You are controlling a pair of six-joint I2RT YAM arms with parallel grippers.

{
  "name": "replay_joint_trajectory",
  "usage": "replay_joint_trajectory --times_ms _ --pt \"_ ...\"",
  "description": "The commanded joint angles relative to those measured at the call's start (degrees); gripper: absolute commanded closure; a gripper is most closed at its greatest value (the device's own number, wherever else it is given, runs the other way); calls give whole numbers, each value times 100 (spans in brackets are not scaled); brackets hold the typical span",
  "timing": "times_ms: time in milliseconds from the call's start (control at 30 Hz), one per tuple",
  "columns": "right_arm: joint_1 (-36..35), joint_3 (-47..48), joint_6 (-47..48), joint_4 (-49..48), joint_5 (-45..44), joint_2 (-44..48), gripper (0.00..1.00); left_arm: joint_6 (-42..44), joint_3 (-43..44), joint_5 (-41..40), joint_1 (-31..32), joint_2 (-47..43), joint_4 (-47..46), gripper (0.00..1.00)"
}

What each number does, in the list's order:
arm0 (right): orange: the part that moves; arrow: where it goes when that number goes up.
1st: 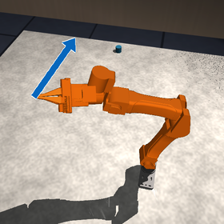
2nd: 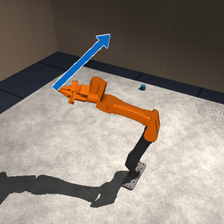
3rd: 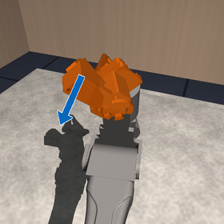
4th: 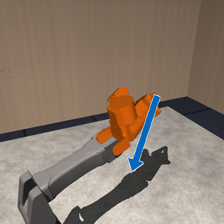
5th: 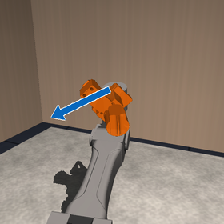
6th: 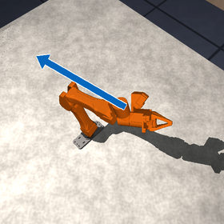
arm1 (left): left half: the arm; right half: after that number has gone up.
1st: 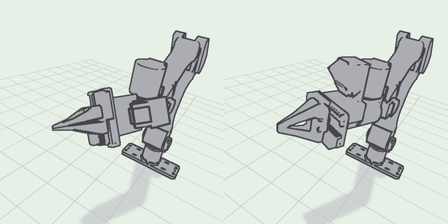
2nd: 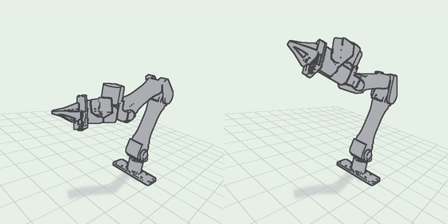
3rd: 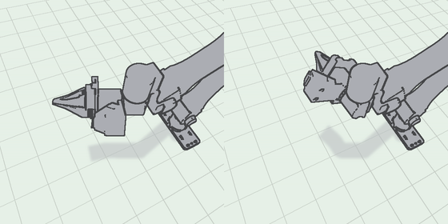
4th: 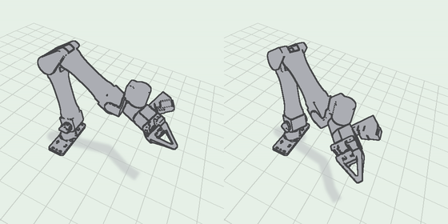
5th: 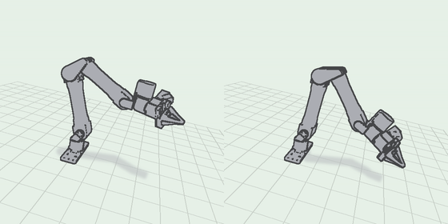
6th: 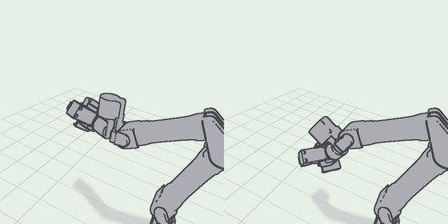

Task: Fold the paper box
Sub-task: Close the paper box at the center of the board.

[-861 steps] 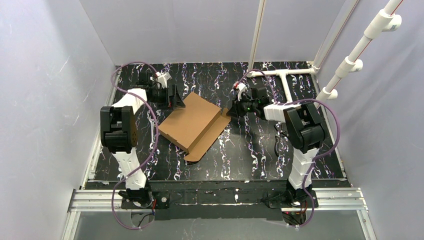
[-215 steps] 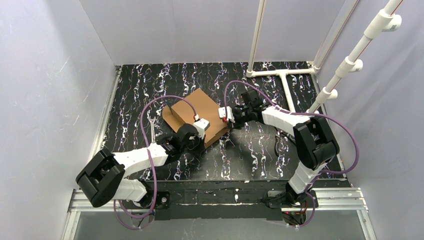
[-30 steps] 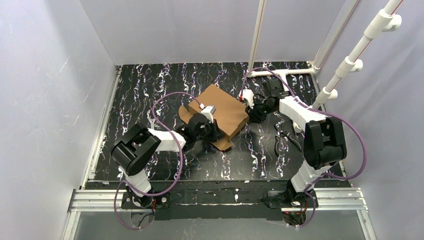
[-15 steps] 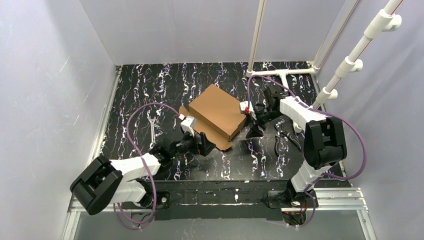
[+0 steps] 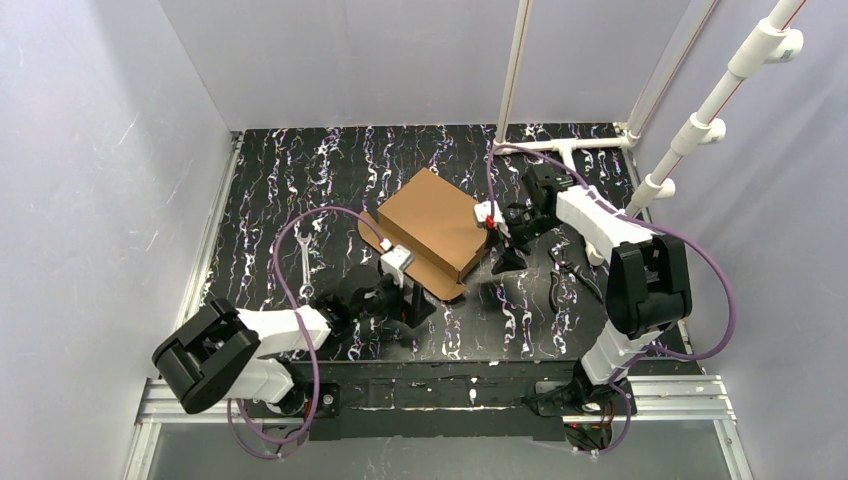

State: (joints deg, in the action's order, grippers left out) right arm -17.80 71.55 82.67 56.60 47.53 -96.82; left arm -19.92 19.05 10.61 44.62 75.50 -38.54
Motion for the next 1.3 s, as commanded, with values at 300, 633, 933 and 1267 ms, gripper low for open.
replay_joint_trajectory --times_ms 300,633,933,1267 --pt "-224 570 -1383 -978 -497 -22 28 2344 -149 -752 1198 373 -1446 19" --pt "-432 -65 -2815 -2321 -792 288 29 2354 516 -2221 1713 1321 -1683 32" --pt "-443 -220 -2914 -2416 -727 364 29 2241 999 -2842 1803 2024 -1824 41" --pt "-441 -247 -3027 -2482 -737 320 29 1826 1108 -3193 1879 2300 -1938 84"
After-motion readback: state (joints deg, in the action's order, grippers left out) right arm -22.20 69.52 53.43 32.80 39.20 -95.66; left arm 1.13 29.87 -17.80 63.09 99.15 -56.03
